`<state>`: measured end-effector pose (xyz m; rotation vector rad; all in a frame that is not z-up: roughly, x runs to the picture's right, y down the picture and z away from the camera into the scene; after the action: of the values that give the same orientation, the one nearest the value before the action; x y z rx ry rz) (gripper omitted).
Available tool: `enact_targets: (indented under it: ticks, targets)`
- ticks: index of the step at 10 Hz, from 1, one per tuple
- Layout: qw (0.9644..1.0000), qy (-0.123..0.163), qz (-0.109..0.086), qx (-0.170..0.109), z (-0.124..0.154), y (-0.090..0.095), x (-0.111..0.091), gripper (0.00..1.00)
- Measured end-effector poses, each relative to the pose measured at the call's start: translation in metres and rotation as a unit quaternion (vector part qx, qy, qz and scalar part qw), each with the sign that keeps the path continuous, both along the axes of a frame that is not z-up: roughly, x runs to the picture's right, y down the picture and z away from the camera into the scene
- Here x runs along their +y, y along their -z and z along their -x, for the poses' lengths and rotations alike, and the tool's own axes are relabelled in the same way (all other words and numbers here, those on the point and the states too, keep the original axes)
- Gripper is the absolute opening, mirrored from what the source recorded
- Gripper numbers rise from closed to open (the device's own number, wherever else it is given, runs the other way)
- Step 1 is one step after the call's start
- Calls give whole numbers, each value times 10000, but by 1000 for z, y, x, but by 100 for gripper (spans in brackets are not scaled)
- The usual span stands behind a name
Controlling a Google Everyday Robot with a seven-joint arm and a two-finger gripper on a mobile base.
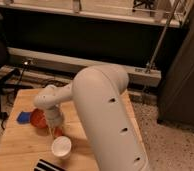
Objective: Drag the pepper across the table
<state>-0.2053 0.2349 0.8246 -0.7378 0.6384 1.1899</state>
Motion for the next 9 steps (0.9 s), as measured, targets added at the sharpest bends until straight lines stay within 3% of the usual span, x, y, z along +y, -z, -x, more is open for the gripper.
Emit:
enact_targets:
  ticks: [9]
  targets:
    - [9993, -186, -59, 321, -36, -13, -16, 30]
